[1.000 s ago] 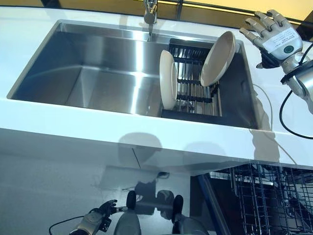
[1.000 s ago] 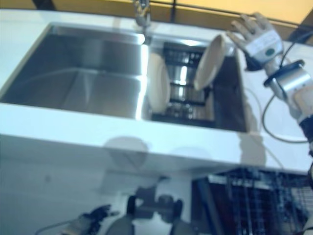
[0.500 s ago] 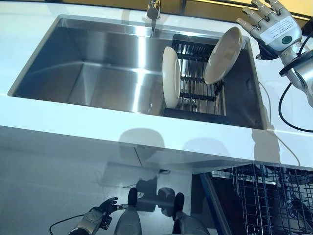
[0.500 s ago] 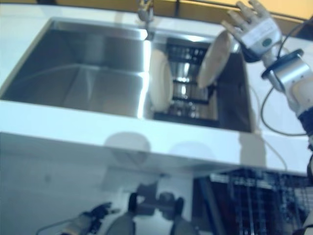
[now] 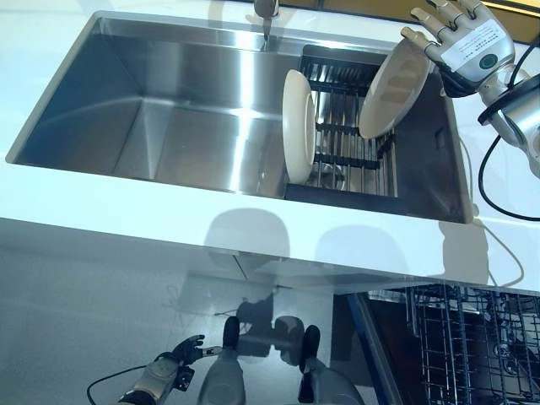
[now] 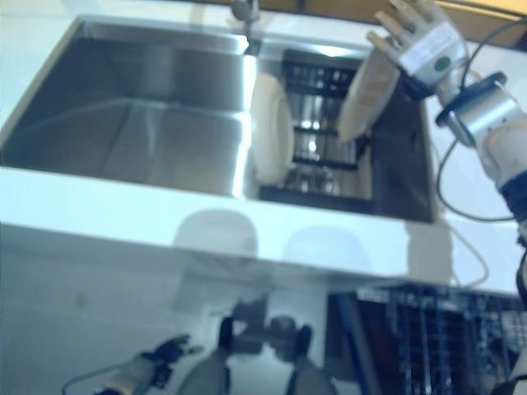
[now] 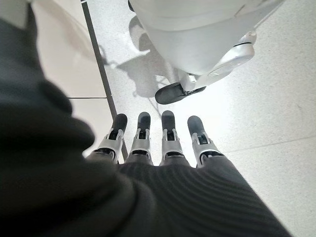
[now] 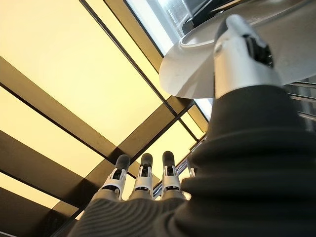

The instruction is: Take plates into dishwasher

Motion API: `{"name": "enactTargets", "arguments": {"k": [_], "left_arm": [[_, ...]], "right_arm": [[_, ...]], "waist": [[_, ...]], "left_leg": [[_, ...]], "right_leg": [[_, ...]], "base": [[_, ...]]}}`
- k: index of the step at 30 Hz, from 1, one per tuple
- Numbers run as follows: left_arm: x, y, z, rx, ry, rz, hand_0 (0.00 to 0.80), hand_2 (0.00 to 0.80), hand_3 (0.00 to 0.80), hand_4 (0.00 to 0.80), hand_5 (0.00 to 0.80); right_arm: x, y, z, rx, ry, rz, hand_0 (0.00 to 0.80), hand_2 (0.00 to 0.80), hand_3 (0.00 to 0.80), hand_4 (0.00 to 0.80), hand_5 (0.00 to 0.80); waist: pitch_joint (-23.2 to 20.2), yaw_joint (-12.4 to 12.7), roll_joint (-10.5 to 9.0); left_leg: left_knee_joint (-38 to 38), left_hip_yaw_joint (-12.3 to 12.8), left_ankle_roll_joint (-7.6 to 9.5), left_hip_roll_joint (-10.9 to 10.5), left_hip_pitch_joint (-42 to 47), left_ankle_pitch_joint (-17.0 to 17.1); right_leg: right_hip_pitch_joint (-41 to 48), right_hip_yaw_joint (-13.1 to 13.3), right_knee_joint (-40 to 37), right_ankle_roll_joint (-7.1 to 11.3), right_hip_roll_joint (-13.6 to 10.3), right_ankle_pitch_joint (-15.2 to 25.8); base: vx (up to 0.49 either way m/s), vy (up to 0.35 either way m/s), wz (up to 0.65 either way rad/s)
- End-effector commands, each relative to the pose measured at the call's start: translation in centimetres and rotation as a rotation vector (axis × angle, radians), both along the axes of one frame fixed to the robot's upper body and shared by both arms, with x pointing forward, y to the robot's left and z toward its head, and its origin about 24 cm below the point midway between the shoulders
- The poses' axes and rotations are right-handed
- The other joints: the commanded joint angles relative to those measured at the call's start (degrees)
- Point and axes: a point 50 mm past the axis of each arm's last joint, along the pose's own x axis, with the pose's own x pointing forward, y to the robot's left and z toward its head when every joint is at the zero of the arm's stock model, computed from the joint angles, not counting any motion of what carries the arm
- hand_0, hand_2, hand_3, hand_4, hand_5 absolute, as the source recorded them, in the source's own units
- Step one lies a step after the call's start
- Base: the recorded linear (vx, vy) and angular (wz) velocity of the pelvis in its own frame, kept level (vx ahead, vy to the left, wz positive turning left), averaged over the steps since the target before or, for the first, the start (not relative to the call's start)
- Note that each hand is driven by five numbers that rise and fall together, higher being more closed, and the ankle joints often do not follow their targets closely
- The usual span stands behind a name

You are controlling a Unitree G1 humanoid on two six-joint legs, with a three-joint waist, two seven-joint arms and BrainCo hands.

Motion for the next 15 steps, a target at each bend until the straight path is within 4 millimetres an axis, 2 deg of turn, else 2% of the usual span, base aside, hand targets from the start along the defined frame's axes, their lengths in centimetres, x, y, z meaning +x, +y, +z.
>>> {"name": "enactTargets", "arguments": {"k": [1, 15], "left_arm": [[1.31, -0.08, 0.59, -0.019, -0.048, -0.001, 0.0, 0.0, 0.0, 0.0, 0.0], [1.58, -0.46, 0.68, -0.038, -0.063, -0.005, 0.0, 0.0, 0.0, 0.0, 0.0]], "right_arm": [[-0.83, 1.01, 4.7, -0.056, -0.155, -0.016, 0.0, 0.0, 0.0, 0.0, 0.0], [-0.8, 1.17, 4.89, -0.079, -0.15, -0.031, 0.0, 0.0, 0.0, 0.0, 0.0]], "waist": [[1.0, 1.2, -1.79], [1.81, 0.96, -1.19]], "left_leg": [[-0.2, -1.5, 1.13, -0.26, -1.51, -1.3], [-0.2, -1.24, 1.17, -0.5, -1.69, -1.21]], "right_leg": [[0.1, 0.21, 0.25, 4.71, -3.73, 0.4], [-0.43, -0.01, 0.44, 4.57, -3.89, 0.47]], "base": [[-0.032, 0.013, 0.0], [-0.002, 0.001, 0.0]]}}
